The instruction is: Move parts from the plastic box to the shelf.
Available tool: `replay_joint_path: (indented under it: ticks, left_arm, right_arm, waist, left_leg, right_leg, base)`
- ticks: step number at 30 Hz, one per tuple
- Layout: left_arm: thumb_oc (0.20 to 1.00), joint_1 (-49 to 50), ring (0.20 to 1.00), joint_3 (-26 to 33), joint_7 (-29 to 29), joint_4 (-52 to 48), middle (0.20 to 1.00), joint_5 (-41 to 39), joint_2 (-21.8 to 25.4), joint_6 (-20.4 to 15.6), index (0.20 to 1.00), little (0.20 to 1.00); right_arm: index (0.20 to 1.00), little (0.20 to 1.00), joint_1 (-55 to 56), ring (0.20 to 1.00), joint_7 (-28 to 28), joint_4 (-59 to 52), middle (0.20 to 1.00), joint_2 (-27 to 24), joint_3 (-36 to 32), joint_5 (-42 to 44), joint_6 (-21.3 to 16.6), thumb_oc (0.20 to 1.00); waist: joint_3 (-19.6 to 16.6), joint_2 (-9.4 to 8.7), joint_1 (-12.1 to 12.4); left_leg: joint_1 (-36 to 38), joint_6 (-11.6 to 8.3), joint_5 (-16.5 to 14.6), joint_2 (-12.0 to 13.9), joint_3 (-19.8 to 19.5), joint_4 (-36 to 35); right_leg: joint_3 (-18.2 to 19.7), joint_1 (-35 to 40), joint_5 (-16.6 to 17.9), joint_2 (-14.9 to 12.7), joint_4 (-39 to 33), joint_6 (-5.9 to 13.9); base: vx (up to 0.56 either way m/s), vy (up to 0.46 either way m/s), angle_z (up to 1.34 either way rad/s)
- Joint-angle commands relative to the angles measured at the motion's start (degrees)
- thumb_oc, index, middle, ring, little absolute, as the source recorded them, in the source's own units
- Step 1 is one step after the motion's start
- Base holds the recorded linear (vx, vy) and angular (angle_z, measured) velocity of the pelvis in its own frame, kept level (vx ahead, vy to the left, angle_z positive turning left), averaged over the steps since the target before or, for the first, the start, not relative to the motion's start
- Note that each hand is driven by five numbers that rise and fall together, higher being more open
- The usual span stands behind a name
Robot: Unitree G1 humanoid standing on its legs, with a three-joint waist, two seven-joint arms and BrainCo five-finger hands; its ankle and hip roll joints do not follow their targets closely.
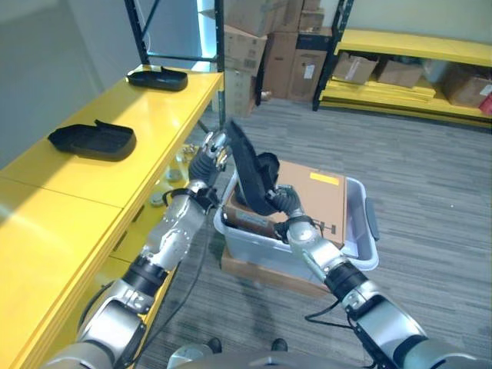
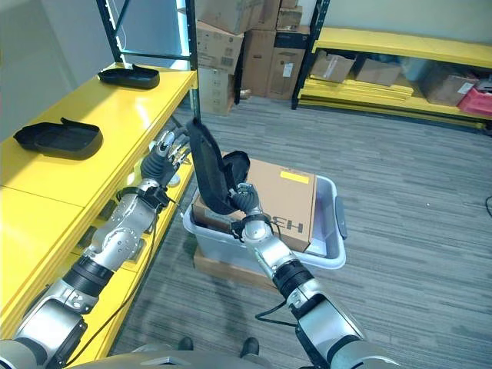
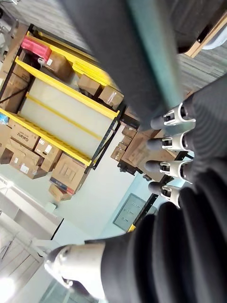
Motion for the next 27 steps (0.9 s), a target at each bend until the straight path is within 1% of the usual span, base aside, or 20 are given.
replay_joint_path:
  ticks: [1, 3, 5, 6, 10, 14, 16, 19, 21, 22, 23, 24, 25, 26, 27]
  left_arm:
    - [1.000, -5.8, 1.000, -3.9, -1.7, 3.0, 1.000, 3.7, -4.0, -1.9, 1.000, 1.000]
    - [1.000, -5.8, 1.000, -4.7, -1.5, 3.2, 1.000, 6.2, -4.6, -1.9, 1.000, 1.000]
    - [1.000, -6.1, 1.000, -5.6, -0.8, 3.4, 1.000, 8.6, -5.0, -0.7, 1.000, 1.000]
    - [1.000, -6.3, 1.000, -6.2, -0.3, 3.7, 1.000, 10.0, -5.2, 0.9, 1.000, 1.000]
    - [1.000, -6.9, 1.000, -8.0, 2.2, 6.5, 1.000, 11.0, -6.4, 3.8, 1.000, 1.000]
    - [1.000, -6.7, 1.000, -8.4, 3.3, 9.8, 1.000, 10.8, -7.3, 3.0, 1.000, 1.000]
    - [1.000, -6.5, 1.000, -8.3, 3.7, 11.3, 1.000, 12.1, -7.6, 1.9, 1.000, 1.000]
    - [1.000, -6.5, 1.000, -7.1, 6.6, 12.4, 1.000, 16.3, -7.1, -3.0, 1.000, 1.000]
    - [1.000, -6.7, 1.000, -5.4, 7.1, 11.8, 1.000, 17.5, -5.5, -6.0, 1.000, 1.000]
    - [1.000, -6.9, 1.000, -4.0, 6.3, 11.1, 1.000, 17.8, -4.0, -8.2, 1.000, 1.000]
    - [1.000, -7.3, 1.000, -2.1, 5.2, 8.3, 1.000, 17.1, -1.2, -10.3, 1.000, 1.000]
    - [1.000, -7.4, 1.000, -1.3, 4.7, 6.6, 1.000, 16.2, 0.1, -10.4, 1.000, 1.000]
    - [1.000, -7.4, 1.000, -1.2, 4.7, 6.6, 1.000, 16.2, 0.1, -10.4, 1.000, 1.000]
    - [1.000, -7.9, 1.000, 0.7, 3.0, 2.1, 1.000, 12.9, 2.8, -10.8, 1.000, 1.000]
    - [1.000, -8.0, 1.000, 1.1, 2.8, 1.2, 1.000, 12.3, 3.3, -10.9, 1.000, 1.000]
  right_arm:
    - [0.200, 0.200, -3.5, 0.200, -0.4, -0.6, 0.200, 0.1, -0.6, -1.4, -4.6, 0.200]
    - [0.200, 0.200, -3.2, 0.200, -0.2, -0.6, 0.200, 0.3, -0.5, -1.6, -4.9, 0.200]
    - [0.200, 0.200, -3.1, 0.200, -0.1, -0.3, 0.200, 0.5, -0.6, -1.7, -5.0, 0.200]
    - [0.200, 0.200, -3.0, 0.200, 0.1, 0.1, 0.200, 0.6, -0.5, -1.8, -5.4, 0.200]
    - [0.200, 0.200, -3.6, 0.200, 0.9, 1.0, 0.200, 1.1, -0.3, -1.9, -5.6, 0.200]
    - [0.200, 0.200, -3.8, 0.200, 1.1, 1.0, 0.200, 1.2, -0.2, -2.2, -5.5, 0.200]
    - [0.200, 0.200, -3.9, 0.200, 1.0, 1.0, 0.200, 1.2, -0.2, -2.1, -5.4, 0.200]
    - [0.200, 0.200, -4.1, 0.200, 0.5, 1.2, 0.200, 1.2, -0.3, -1.9, -5.0, 0.200]
    - [0.200, 0.200, -3.9, 0.200, -0.1, 0.7, 0.200, 1.0, -0.2, -1.7, -4.1, 0.200]
    - [0.200, 0.200, -3.5, 0.200, -0.6, 0.2, 0.200, 0.8, -0.2, -1.6, -3.7, 0.200]
    - [0.200, 0.200, -2.9, 0.200, -1.1, -0.9, 0.200, 0.1, -0.5, -1.4, -3.1, 0.200]
    - [0.200, 0.200, -2.6, 0.200, -1.3, -1.2, 0.200, -0.2, -0.6, -1.4, -3.0, 0.200]
    - [0.200, 0.200, -2.6, 0.200, -1.3, -1.2, 0.200, -0.2, -0.6, -1.4, -3.0, 0.200]
    - [0.200, 0.200, -1.9, 0.200, -1.7, -1.5, 0.200, -0.5, -1.1, -1.8, -2.9, 0.200]
    - [0.200, 0.200, -1.8, 0.200, -1.7, -1.6, 0.200, -0.6, -1.2, -1.9, -3.0, 0.200]
  waist:
    - [-3.3, 1.07, 1.4]
    - [-3.3, 1.01, 1.2]
    - [-3.3, 0.97, 0.9]
    - [-3.3, 0.94, 0.8]
    - [-3.3, 0.88, 0.2]
    - [-3.3, 0.78, -0.1]
    - [-3.3, 0.76, -0.1]
    - [-3.2, 0.73, 0.0]
    - [-3.2, 0.78, 0.2]
    - [-3.1, 0.82, 0.4]
    - [-3.0, 0.97, 0.8]
    - [-3.0, 1.04, 1.0]
    - [-3.0, 1.04, 1.0]
    - [-2.9, 1.28, 1.6]
    - [-2.9, 1.33, 1.7]
  left_leg:
    - [-0.4, -2.02, -3.4, 2.1, -3.7, -1.7]
    - [-0.3, -1.94, -3.5, 2.1, -3.7, -1.8]
    - [-0.2, -1.90, -3.5, 2.1, -3.5, -1.8]
    - [-0.2, -1.86, -3.5, 2.0, -3.5, -1.8]
    - [-0.1, -1.80, -3.6, 2.1, -3.1, -1.8]
    - [0.0, -1.82, -3.7, 2.1, -2.7, -1.8]
    - [0.1, -1.81, -3.7, 2.1, -2.7, -1.8]
    - [0.1, -1.94, -3.7, 2.1, -2.7, -1.6]
    - [0.1, -2.06, -3.7, 2.1, -2.8, -1.6]
    - [0.2, -2.12, -3.8, 2.1, -2.9, -1.5]
    - [0.1, -2.22, -3.8, 2.1, -3.1, -1.5]
    - [0.1, -2.27, -3.7, 2.1, -3.2, -1.5]
    - [0.1, -2.27, -3.7, 2.1, -3.2, -1.5]
    - [0.0, -2.32, -3.7, 2.0, -3.6, -1.6]
    - [0.0, -2.32, -3.6, 2.0, -3.7, -1.6]
  right_leg:
    - [-0.7, 3.7, -8.0, -1.8, 0.0, 5.27]
    - [-0.6, 3.7, -8.0, -1.8, 0.0, 5.24]
    - [-0.4, 3.7, -8.1, -1.7, 0.0, 5.21]
    - [-0.3, 3.7, -8.1, -1.7, 0.0, 5.21]
    - [0.2, 3.7, -8.0, -1.5, 0.0, 5.19]
    - [0.5, 3.6, -8.0, -1.5, 0.0, 5.27]
    - [0.5, 3.6, -8.0, -1.5, 0.0, 5.27]
    - [0.6, 3.7, -8.1, -1.6, 0.0, 5.32]
    - [0.6, 3.8, -8.1, -1.6, 0.0, 5.38]
    - [0.4, 3.9, -8.2, -1.7, 0.0, 5.39]
    - [0.2, 3.9, -8.2, -1.7, 0.0, 5.38]
    - [0.0, 4.0, -8.2, -1.8, 0.0, 5.37]
    - [0.0, 4.0, -8.2, -1.8, 0.0, 5.37]
    - [-0.4, 4.1, -8.2, -1.8, 0.0, 5.31]
    - [-0.5, 4.1, -8.3, -1.9, 0.0, 5.30]
  base:
    - [0.00, 0.000, 0.00]
    - [0.00, 0.000, 0.00]
    - [0.00, 0.000, 0.00]
    - [0.00, 0.000, 0.00]
    - [0.00, 0.000, 0.00]
    - [0.00, 0.000, -0.01]
    - [0.01, -0.001, -0.02]
    - [0.00, 0.000, 0.00]
    - [0.00, 0.000, 0.00]
    - [0.00, 0.000, 0.00]
    - [0.00, 0.000, 0.00]
    - [0.00, 0.000, 0.00]
    - [0.00, 0.000, 0.00]
    - [0.00, 0.008, 0.06]
    - [0.01, 0.012, 0.08]
